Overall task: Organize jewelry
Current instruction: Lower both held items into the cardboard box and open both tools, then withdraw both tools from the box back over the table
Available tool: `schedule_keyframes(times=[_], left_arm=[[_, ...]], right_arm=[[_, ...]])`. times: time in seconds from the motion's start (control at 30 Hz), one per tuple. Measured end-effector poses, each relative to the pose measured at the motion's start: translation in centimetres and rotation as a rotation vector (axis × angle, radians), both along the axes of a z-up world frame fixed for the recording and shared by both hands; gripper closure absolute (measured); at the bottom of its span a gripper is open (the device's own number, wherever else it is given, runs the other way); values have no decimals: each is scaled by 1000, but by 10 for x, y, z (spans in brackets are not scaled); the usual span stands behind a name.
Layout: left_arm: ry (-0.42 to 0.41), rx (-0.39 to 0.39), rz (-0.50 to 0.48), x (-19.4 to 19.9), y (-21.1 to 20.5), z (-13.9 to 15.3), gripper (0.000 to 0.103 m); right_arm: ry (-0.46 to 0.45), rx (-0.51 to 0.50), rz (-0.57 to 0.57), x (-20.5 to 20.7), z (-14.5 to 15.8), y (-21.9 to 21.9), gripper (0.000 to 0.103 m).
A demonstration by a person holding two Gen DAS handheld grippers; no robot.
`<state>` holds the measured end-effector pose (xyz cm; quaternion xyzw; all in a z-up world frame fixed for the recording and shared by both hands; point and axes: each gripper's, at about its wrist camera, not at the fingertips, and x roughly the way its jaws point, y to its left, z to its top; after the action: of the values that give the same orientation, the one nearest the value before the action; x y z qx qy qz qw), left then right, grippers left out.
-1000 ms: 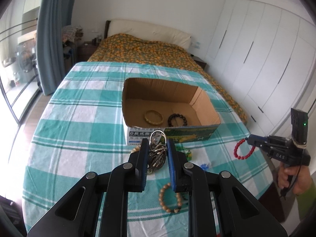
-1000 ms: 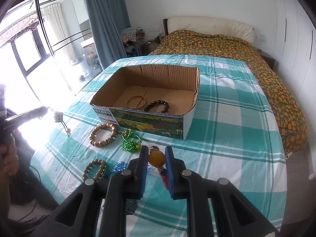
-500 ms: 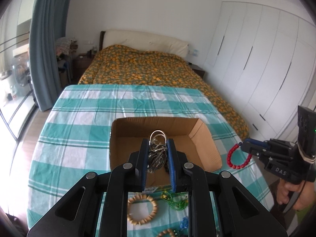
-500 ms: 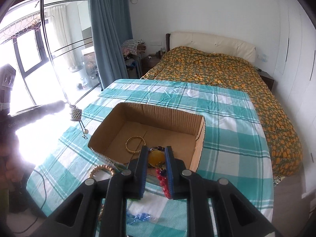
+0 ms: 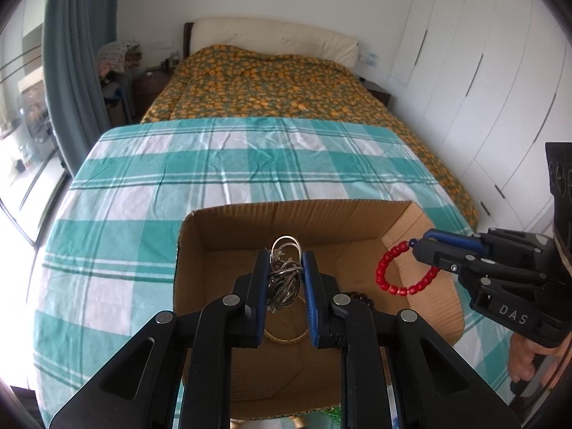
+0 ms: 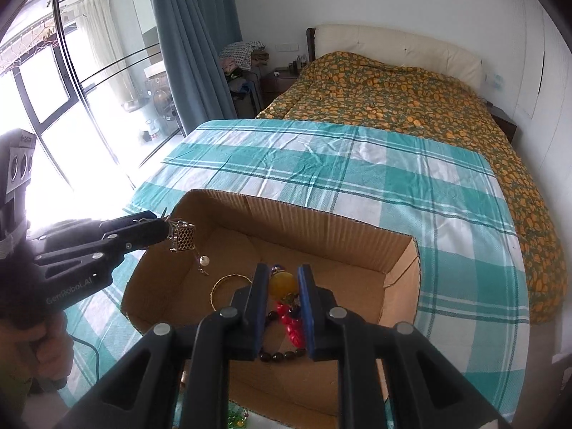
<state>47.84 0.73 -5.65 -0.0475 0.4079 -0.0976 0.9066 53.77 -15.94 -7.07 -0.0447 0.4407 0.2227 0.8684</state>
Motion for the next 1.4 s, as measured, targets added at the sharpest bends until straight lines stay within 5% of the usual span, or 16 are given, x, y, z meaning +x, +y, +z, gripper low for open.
schedule_keyframes(times=[0.13, 0.17, 0.23, 0.33, 0.7, 1.17, 1.4], left_arm=[[-2, 46, 2, 6, -7, -15, 78], [-8, 67, 13, 5, -8, -18, 73], [-19, 95, 42, 1, -8, -19, 30], [-71, 116, 83, -12, -3, -14, 15], [-184, 117, 122, -129, 29, 2, 4], [-205, 223, 241, -280, 98, 10, 3], [-162, 157, 271, -303, 108, -16, 1]], right_arm=[[-10, -39, -11, 11, -14, 2, 81], [-26, -56, -18, 11, -14, 1, 63], [-67, -66, -45, 5, -10, -5, 51], [-114, -63, -74, -9, 0, -16, 51], [-245, -37, -132, -122, 7, -60, 49], [-258, -151, -268, -269, -63, -125, 47], [-258, -158, -320, -311, -79, -134, 47]])
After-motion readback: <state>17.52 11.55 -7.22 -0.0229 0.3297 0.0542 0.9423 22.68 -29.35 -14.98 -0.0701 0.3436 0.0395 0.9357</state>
